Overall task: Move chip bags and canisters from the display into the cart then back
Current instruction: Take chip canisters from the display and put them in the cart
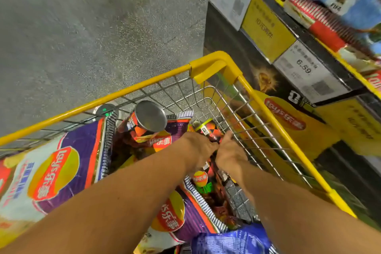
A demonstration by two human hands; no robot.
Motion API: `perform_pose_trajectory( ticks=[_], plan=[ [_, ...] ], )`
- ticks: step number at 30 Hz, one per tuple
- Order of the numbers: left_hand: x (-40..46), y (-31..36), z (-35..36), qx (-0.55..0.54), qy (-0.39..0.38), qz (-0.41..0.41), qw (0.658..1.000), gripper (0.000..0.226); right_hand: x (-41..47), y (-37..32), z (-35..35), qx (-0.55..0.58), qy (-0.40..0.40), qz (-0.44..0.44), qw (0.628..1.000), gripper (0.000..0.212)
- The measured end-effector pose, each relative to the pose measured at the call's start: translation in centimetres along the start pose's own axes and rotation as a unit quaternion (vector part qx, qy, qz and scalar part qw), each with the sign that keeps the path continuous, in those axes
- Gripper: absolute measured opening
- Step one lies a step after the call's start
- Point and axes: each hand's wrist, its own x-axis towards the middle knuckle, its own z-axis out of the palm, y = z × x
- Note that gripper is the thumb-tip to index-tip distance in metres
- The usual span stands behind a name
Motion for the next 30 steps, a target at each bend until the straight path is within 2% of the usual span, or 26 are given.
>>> perform_pose_trajectory(
  ticks=[2, 5, 6, 8, 10, 13, 16, 18, 20, 23, 26, 30],
  plan=[
    [-1.2, 0.3, -1.1, -0.022, 0.000, -0.003, 1.000, 0.096, -0.3, 0.4, -0.4, 0.003, 0.026, -0.018, 0.999, 0.063],
    [-3.4, 1.3, -3.1, -0.058, -0.012, -0.005, 0.998, 0.103, -1.8, 0.7, -1.9, 0.025, 0.014, -0.035, 0.999, 0.047],
    [-4.2, 1.5, -3.6, -0.069, 0.001, -0.008, 0.998, 0.107, -2.5, 0.7, -2.5, 0.041, 0.005, -0.034, 0.999, 0.050],
    [-6.3, 1.6, -4.6, -0.101, 0.040, -0.003, 0.994, 0.116, -3.9, 0.9, -3.7, 0.077, 0.003, -0.043, 0.996, 0.069],
    [-8.2, 1.7, -4.9, -0.140, 0.083, 0.000, 0.987, 0.115, -5.9, 1.3, -5.2, 0.116, 0.013, -0.054, 0.992, 0.076],
    [-11.1, 2.6, -5.5, -0.181, 0.147, -0.001, 0.972, 0.106, -9.1, 2.0, -7.0, 0.187, 0.029, -0.078, 0.979, 0.052],
    [-14.1, 3.2, -5.5, -0.211, 0.213, -0.015, 0.954, 0.101, -12.8, 2.6, -8.5, 0.235, 0.032, -0.106, 0.966, 0.052],
    [-16.5, 3.5, -5.4, -0.242, 0.261, -0.029, 0.934, 0.096, -15.3, 3.0, -9.4, 0.263, 0.022, -0.122, 0.957, 0.058],
    [-18.9, 3.8, -5.4, -0.281, 0.309, -0.049, 0.907, 0.090, -17.6, 3.6, -10.4, 0.273, 0.023, -0.140, 0.952, 0.054],
    [-22.3, 4.8, -5.9, -0.355, 0.382, -0.069, 0.851, 0.082, -20.9, 4.7, -11.9, 0.275, 0.035, -0.170, 0.946, 0.056],
    [-24.3, 6.1, -7.1, -0.432, 0.435, -0.054, 0.788, 0.077, -24.2, 5.5, -13.3, 0.284, 0.045, -0.182, 0.940, 0.060],
    [-26.1, 8.8, -8.8, -0.466, 0.471, -0.022, 0.749, 0.067, -27.5, 7.0, -14.2, 0.339, 0.076, -0.189, 0.919, 0.066]
  ],
)
